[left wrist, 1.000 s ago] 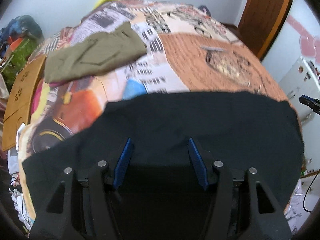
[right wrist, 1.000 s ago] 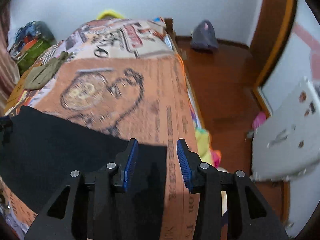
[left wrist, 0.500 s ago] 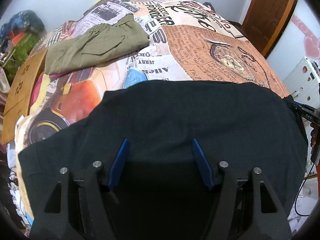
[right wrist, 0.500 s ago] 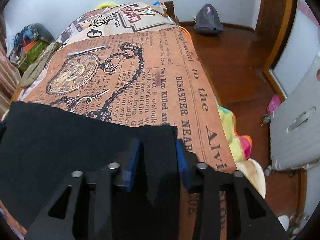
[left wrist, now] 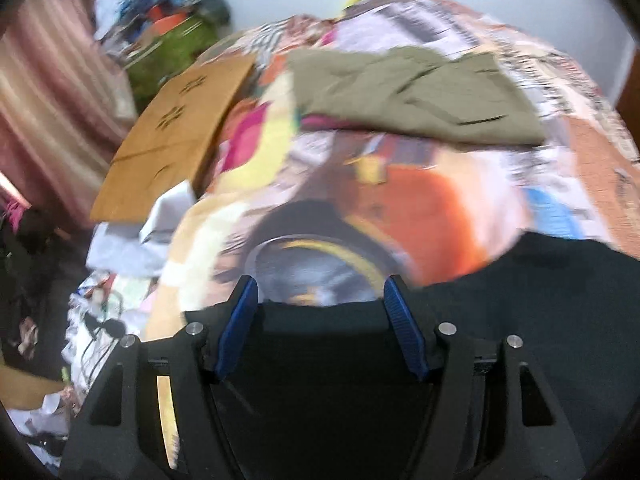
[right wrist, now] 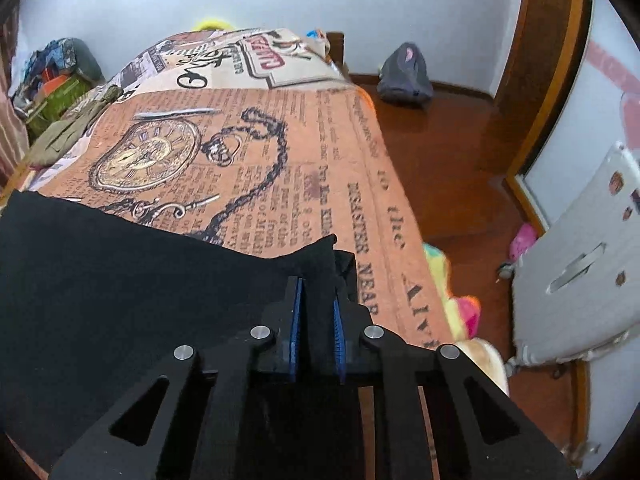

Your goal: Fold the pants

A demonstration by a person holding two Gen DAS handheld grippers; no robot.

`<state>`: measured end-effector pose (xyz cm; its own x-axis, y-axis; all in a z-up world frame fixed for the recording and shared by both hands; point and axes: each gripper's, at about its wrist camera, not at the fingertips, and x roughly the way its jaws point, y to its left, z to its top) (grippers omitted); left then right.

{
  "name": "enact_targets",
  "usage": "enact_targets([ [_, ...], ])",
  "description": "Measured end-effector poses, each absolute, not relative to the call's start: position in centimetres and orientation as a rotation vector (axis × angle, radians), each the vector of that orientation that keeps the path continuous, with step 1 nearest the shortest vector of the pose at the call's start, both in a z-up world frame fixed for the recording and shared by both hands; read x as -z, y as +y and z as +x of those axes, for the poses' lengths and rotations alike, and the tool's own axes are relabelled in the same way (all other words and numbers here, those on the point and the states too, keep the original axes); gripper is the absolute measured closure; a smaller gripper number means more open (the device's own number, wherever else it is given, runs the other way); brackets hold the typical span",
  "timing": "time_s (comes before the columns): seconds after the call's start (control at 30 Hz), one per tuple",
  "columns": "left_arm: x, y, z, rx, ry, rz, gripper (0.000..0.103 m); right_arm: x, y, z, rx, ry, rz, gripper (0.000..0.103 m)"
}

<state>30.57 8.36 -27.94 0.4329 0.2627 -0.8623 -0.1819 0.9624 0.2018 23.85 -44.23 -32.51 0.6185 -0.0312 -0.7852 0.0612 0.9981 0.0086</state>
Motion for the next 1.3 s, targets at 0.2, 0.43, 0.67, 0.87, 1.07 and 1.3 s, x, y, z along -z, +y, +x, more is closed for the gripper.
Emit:
enact_targets([
  [0.2,30.3,9.6,30.7,-0.319,1.105,0.158,0.034,31.9,-43.9,24.9,0.097,0.875,-0.034,0.093],
  [0.43,30.6,12.1,30.3,-0.289,1.101,0.019,0.024,32.4,-44.1,26.5,0.135,0.905,-0.078,0.094],
  [0.67,27.7,10.2,28.7,-0.250,1.070,0.053,0.028,30.6,-44.1,25.0,0.117,0.923,-0.057,0.087],
  [0.87,23.0,6.8,24.6,-0.103,1.003,0.035,0.028,26.6,-42.3,21.4,-0.010,0.879,0.012,0.083],
  [1.07,19.8,1.7,18.8,0.075,0.947,0.055,0.028,23.6,-36.5,17.8,-0.217,0.822,0.041,0.073],
  [1.3,20.6,-2.3,13.7,0.235,0.980,0.105,0.028,23.0,-28.4,14.4,-0.463,0.805,-0.007,0.064],
])
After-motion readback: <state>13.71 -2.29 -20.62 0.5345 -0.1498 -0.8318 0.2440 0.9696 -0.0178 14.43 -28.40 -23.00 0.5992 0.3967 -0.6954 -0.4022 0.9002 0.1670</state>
